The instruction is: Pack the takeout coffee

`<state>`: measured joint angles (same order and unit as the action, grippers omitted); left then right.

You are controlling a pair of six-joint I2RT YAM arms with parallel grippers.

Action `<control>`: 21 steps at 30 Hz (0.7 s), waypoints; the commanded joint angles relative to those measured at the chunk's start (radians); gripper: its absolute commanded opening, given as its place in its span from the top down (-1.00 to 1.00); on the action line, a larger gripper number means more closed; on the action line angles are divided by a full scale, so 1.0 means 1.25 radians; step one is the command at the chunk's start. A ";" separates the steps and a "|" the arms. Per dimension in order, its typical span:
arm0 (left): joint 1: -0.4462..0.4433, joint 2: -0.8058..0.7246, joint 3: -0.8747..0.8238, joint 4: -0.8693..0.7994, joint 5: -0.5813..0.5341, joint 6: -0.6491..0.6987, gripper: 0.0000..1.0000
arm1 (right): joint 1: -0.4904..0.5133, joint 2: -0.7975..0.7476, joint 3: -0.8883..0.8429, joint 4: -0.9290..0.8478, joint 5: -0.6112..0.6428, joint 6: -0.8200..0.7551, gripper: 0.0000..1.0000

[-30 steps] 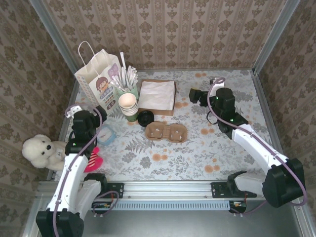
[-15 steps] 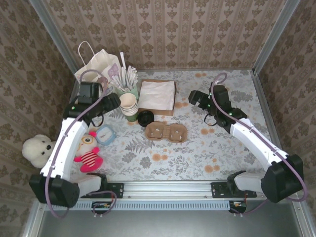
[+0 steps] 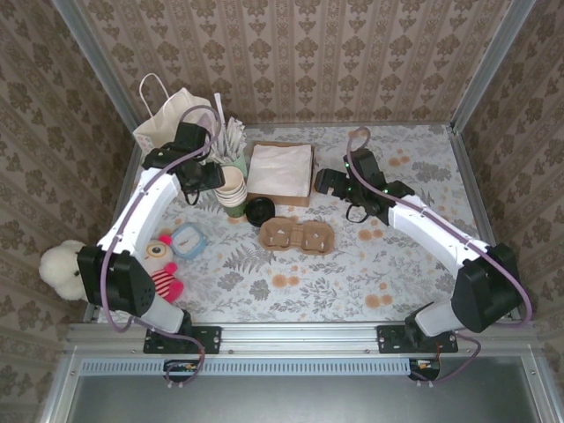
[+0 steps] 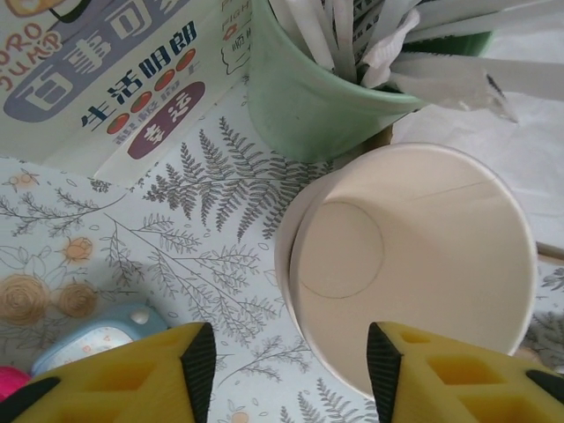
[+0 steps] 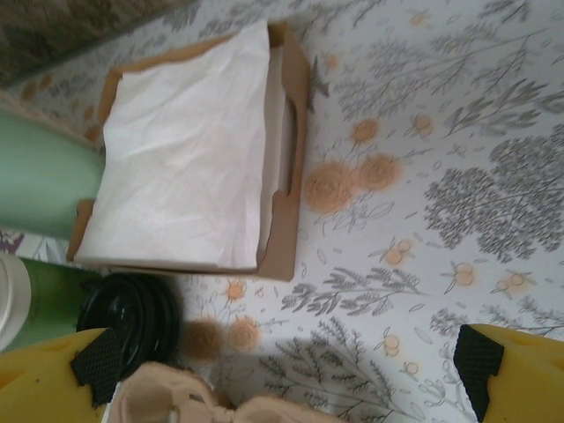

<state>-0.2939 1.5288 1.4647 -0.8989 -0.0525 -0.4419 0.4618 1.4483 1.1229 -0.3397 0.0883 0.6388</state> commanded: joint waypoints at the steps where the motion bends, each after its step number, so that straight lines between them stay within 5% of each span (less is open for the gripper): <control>1: -0.004 0.022 0.037 -0.027 -0.011 0.030 0.11 | 0.021 0.021 0.038 -0.047 -0.013 -0.018 -1.00; 21: -0.012 0.056 0.043 -0.052 -0.033 0.029 0.71 | 0.079 0.039 0.051 -0.040 -0.017 -0.090 -1.00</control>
<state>-0.3027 1.6020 1.5005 -0.9176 -0.0723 -0.4137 0.5430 1.5021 1.1595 -0.4000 0.0849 0.5709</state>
